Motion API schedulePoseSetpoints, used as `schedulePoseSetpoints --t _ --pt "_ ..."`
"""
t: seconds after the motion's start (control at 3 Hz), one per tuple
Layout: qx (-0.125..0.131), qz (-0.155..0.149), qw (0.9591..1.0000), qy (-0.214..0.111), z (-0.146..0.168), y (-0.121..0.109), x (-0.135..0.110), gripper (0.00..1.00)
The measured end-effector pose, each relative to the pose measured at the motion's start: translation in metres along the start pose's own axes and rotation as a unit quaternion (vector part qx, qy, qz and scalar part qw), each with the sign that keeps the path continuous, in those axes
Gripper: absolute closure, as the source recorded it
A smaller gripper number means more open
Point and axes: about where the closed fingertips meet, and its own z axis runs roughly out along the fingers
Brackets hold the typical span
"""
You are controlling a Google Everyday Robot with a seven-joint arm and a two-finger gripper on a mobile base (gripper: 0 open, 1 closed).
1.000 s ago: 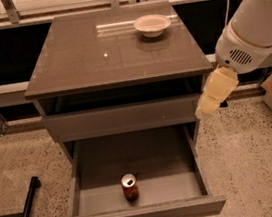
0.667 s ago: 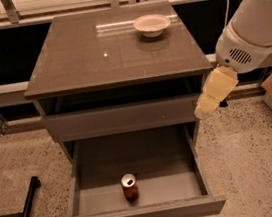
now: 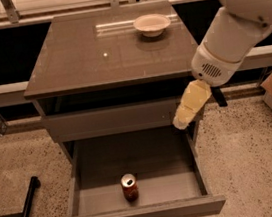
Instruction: Pick coke can from middle drawer and place on counter
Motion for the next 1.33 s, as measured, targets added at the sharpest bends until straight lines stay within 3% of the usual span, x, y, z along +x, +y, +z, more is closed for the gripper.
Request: schedulePoseSetpoints --t 0.33,0.67,1.0,1.33 --pt "-0.027 0.053 0.9981 0.014 0.046 0.004 -0.011 0.0" --pt "-0.043 0.104 0.9926 0.045 0.099 0.004 -0.016 0.0" --pt "-0.047 0.126 0.9895 0.053 0.112 0.004 -0.018 0.0" --pt "-0.047 0.126 0.9895 0.053 0.112 0.004 -0.018 0.0"
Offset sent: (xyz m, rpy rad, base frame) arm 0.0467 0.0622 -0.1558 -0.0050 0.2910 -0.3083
